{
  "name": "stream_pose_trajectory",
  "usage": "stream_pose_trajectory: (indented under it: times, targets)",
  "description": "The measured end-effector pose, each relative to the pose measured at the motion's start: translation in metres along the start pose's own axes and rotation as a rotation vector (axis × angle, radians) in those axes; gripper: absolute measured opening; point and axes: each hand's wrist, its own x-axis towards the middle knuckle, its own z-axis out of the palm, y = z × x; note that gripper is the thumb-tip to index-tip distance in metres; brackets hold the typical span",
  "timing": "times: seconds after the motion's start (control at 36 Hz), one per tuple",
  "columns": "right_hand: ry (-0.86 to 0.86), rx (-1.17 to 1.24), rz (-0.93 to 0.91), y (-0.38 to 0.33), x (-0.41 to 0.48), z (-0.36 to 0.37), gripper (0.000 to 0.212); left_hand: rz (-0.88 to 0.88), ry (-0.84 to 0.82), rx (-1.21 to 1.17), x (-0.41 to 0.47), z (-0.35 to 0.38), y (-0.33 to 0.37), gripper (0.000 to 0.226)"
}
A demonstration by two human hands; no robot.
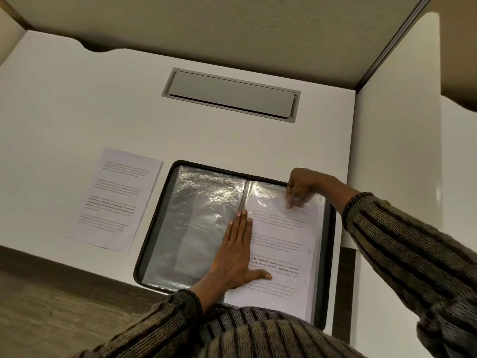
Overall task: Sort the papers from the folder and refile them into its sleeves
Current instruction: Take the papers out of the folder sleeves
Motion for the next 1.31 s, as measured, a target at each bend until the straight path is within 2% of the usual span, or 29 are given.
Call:
stream_pose_trajectory:
  times: [0.17, 0.22, 0.28, 0.44, 0.53, 0.58, 0.75, 0.97, 1.08, 1.17, 1.22, 1.31]
  targets:
    - [0.051, -0.139, 0.03, 0.0, 0.005, 0.008, 0.046, 0.023, -0.007, -0.04, -0.002, -0.005, -0.001, 0.159]
    - [0.064, -0.181, 0.033, 0.001, 0.006, 0.009, 0.036, 0.021, -0.015, -0.04, -0.003, -0.006, -0.001, 0.159]
    - [0.094, -0.222, 0.026, 0.002, 0.009, 0.011, 0.017, 0.023, -0.018, -0.035, -0.003, -0.006, 0.0, 0.159]
    - [0.088, -0.251, 0.018, 0.002, 0.012, 0.005, 0.012, 0.044, -0.018, -0.018, -0.005, -0.008, 0.002, 0.159]
    - [0.127, -0.232, 0.018, 0.004, 0.014, -0.002, 0.024, 0.051, -0.033, 0.004, -0.006, -0.006, 0.001, 0.159]
    - [0.177, -0.212, 0.011, 0.006, 0.016, -0.007, 0.032, 0.052, -0.038, 0.007, -0.006, -0.006, 0.0, 0.159]
    - [0.36, -0.17, -0.039, 0.011, 0.014, -0.025, 0.024, 0.045, -0.047, 0.024, -0.005, -0.007, 0.002, 0.159]
    - [0.729, 0.009, -0.033, 0.016, 0.014, -0.027, 0.026, 0.059, -0.04, 0.014, -0.006, -0.007, 0.002, 0.158]
    - [0.76, 0.251, -0.014, 0.023, 0.01, -0.029, 0.043, 0.057, -0.051, 0.022, -0.005, -0.007, 0.002, 0.157]
    - [0.625, 0.491, 0.05, 0.033, 0.007, -0.03, 0.058, 0.052, -0.059, 0.025, -0.005, -0.007, 0.003, 0.157]
    - [0.545, 0.538, 0.091, 0.039, 0.005, -0.027, 0.067, 0.05, -0.055, 0.022, -0.006, -0.007, 0.003, 0.157]
    - [0.526, 0.571, 0.144, 0.049, 0.005, -0.018, 0.101, 0.048, -0.059, 0.019, -0.006, -0.007, 0.003, 0.156]
